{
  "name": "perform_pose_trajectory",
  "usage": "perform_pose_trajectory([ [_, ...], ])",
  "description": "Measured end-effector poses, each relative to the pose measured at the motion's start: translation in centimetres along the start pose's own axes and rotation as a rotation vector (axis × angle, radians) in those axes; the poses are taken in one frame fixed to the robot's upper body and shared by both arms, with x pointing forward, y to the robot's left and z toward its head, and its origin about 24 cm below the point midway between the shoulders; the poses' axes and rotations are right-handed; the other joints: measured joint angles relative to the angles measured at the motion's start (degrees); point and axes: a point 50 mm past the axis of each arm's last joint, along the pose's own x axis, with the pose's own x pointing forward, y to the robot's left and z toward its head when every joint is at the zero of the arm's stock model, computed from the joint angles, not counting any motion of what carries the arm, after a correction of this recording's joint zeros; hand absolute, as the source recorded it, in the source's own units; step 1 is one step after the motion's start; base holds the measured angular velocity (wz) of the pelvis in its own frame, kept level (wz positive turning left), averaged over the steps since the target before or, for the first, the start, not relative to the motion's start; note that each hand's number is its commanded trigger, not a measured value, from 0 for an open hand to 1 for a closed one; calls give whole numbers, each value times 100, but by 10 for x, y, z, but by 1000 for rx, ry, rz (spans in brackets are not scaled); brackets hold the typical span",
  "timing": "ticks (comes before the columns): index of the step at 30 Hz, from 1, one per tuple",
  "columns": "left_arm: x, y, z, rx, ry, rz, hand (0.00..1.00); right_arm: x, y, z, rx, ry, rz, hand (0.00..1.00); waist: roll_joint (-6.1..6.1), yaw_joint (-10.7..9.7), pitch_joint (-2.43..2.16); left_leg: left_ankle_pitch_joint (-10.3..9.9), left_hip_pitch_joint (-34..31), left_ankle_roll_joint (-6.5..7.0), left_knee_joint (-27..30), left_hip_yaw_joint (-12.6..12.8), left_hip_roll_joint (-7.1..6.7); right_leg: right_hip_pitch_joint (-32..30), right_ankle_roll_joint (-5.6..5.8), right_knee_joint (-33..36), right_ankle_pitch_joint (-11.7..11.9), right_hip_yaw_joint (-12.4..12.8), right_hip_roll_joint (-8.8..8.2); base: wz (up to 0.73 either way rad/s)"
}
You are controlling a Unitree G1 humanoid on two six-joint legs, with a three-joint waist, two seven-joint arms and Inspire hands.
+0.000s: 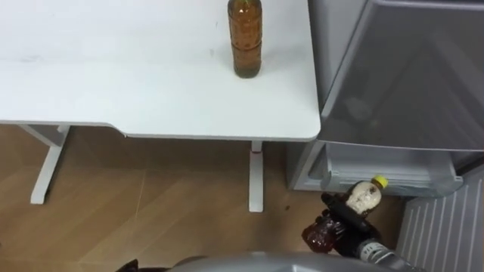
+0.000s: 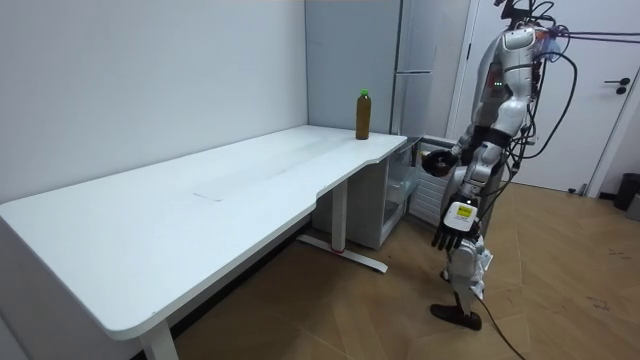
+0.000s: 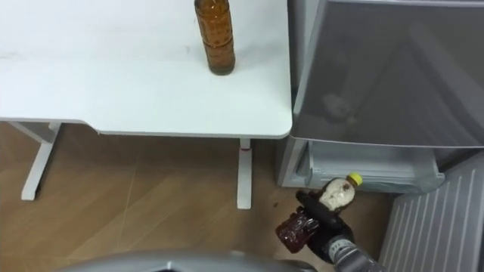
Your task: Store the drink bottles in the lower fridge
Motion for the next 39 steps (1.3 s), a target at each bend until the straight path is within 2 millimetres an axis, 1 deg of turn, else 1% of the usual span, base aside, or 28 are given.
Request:
perform_pose_trajectory([
  [3,0,0,-2,6,3,-3,0,1,2,2,49,-18,-2,100,19,13,10,-1,3,1,3,0,7,-11,0,38,0,-1,2,0],
  [8,-1,2,-10,54,26,-13,0,2,7,10,180,-68,5,100,93,5,28,0,3,2,41,-2,6,0,0,58,0,7,2,0],
  [11,-1,2,-12,73,33,-27,0,3,9,15,264,-103,-1,100,129,29,13,1,3,2,46,-2,5,0,0,63,0,12,2,0],
  [14,-2,2,-15,103,40,-29,0,3,11,21,349,-143,10,100,170,27,10,1,-36,2,56,-1,5,-43,0,74,0,9,1,0],
  [16,-2,2,-14,147,39,-26,0,3,14,25,363,-165,18,100,176,26,6,1,-142,2,96,1,8,-142,-1,95,0,17,0,-2],
  [18,-2,2,-14,167,43,-24,0,7,25,33,354,-185,43,100,203,12,-7,3,-286,4,144,42,14,-312,-6,154,3,73,-1,-10],
  [20,-1,2,-12,178,40,-26,0,10,34,40,371,-198,64,100,208,4,-14,8,-404,11,173,45,12,-427,-16,176,10,74,-8,-3],
  [22,-1,0,-8,187,31,-29,0,14,43,47,400,-208,78,100,209,-11,-10,10,-555,13,249,44,13,-590,-16,244,10,82,-16,0],
  [23,0,-1,-6,192,24,-32,0,16,50,54,422,-223,94,100,229,10,-24,39,-667,27,261,45,4,-721,-20,272,13,87,-29,0],
  [24,0,-3,-2,196,16,-35,0,16,56,58,425,-230,103,100,220,6,-18,61,-733,33,273,43,-5,-795,-22,301,14,86,-41,0],
  [25,1,-4,1,196,13,-37,0,18,66,69,430,-249,129,100,228,-17,-21,99,-886,43,298,44,-18,-970,-22,376,14,79,-65,4],
  [26,2,-6,8,199,-3,-39,0,20,77,80,442,-271,151,100,267,-20,-30,135,-1014,49,314,44,-28,-1132,-28,433,18,74,-84,4],
  [28,3,-9,17,204,-27,-43,0,21,84,90,459,-287,159,100,233,16,7,188,-1142,52,306,45,-33,-1283,-42,474,39,56,-99,4],
  [29,3,-8,21,209,-35,-41,0,21,86,91,471,-285,162,100,210,20,36,208,-1228,50,309,44,-30,-1367,-51,495,46,43,-101,0],
  [30,3,-8,21,212,-35,-41,0,22,87,92,477,-286,161,100,208,19,39,216,-1285,50,313,44,-30,-1428,-53,512,48,42,-103,0],
  [32,3,-9,27,224,-49,-47,0,21,94,103,507,-309,169,100,214,8,42,265,-1512,56,332,56,-33,-1688,-68,578,75,53,-119,0],
  [33,4,-10,30,229,-53,-49,0,21,96,106,512,-317,175,100,209,11,50,286,-1563,56,329,69,-32,-1758,-76,600,84,53,-126,-6],
  [35,4,-10,38,235,-69,-52,0,23,108,118,499,-322,173,100,164,1,85,364,-1806,55,329,121,-31,-2080,-103,736,103,65,-157,-8],
  [36,5,-11,42,237,-77,-55,0,23,112,121,505,-326,175,100,150,-3,95,391,-1889,60,331,125,-35,-2185,-108,785,106,69,-168,0],
  [38,6,-14,55,246,-98,-56,0,19,123,139,529,-360,197,100,128,14,112,504,-2228,75,333,129,-72,-2590,-126,940,118,75,-220,5],
  [39,6,-14,58,249,-101,-55,0,18,124,142,527,-370,199,100,120,23,121,527,-2299,77,335,129,-78,-2673,-129,971,120,90,-225,4],
])
